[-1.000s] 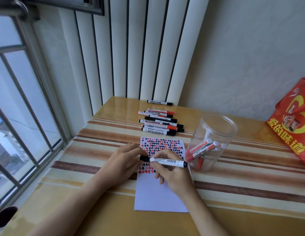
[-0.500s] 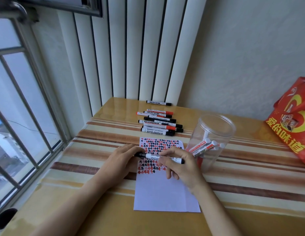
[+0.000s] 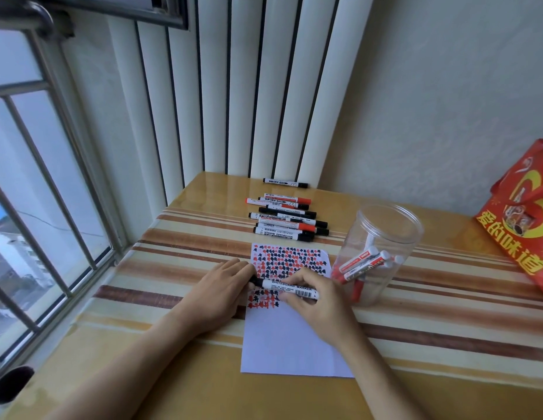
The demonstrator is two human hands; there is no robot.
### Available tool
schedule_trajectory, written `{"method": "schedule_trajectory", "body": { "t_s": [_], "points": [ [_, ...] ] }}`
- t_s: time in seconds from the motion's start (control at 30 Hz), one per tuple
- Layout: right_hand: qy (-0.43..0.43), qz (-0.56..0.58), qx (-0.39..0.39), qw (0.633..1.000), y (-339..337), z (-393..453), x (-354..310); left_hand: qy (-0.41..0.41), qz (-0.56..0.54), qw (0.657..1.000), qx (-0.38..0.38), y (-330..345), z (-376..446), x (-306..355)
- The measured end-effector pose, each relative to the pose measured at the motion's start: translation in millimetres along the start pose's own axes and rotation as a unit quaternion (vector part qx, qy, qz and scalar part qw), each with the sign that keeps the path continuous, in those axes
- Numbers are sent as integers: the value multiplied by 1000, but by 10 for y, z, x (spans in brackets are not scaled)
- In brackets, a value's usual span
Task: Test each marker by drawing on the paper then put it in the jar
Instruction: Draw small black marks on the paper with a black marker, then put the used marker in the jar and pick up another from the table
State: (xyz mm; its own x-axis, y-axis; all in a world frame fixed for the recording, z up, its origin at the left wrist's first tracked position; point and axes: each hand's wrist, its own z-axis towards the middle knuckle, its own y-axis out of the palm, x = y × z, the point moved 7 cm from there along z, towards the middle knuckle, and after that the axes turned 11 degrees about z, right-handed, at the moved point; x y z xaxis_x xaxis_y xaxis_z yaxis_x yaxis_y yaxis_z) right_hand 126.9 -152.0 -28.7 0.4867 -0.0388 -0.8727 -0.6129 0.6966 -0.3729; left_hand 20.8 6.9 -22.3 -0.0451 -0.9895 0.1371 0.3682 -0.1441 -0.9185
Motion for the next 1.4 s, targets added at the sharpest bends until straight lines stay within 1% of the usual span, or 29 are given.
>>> {"method": "schedule_trajectory", "body": {
  "t_s": [0.2,0.4,0.6,0.8,0.9,0.93,1.0,1.03,1.07,1.13,1.2,1.23,1.27,1.33,1.4],
  "points": [
    [12,-11,12,1000,18,-7,-5,12,1,1000,-3,31,4,-14],
    [24,9,11,1000,36,-10,-46,13,6,1000,8,10,6,-4],
    [35,10,1,999,44,-6,-68,18,9,1000,16,-10,-3,14],
    [45,1,-17,999,54,-10,-116,22,-15,1000,14,-18,6,16],
    [7,-5,3,1000,-62,39,-278,18,-41,999,4,-4,4,17],
    [-4,22,11,1000,-123,66,-339,16,-48,999,5,-9,3,18],
    [-2,136,17,991,-198,118,-475,13,-54,998,11,-28,4,16],
    [-7,172,23,985,-228,138,-543,13,-55,998,15,-35,3,17],
    [-20,178,36,983,-264,148,-618,12,-57,998,16,-36,3,15],
    [-63,129,78,987,-338,155,-828,-7,-65,998,17,-16,-1,-29],
    [-117,76,143,980,-491,150,-1055,-43,-55,998,6,47,-10,-112],
    [-151,40,183,971,-608,142,-1173,-58,-39,998,-7,94,-12,-144],
    [-188,-9,226,956,-744,123,-1301,-67,-20,997,-24,144,-12,-163],
    [-256,-112,311,908,-1004,54,-1542,-74,9,996,-51,225,-7,-181],
    [-282,-169,382,864,-1230,-25,-1670,-78,19,995,-67,270,2,-196]
  ]
}}
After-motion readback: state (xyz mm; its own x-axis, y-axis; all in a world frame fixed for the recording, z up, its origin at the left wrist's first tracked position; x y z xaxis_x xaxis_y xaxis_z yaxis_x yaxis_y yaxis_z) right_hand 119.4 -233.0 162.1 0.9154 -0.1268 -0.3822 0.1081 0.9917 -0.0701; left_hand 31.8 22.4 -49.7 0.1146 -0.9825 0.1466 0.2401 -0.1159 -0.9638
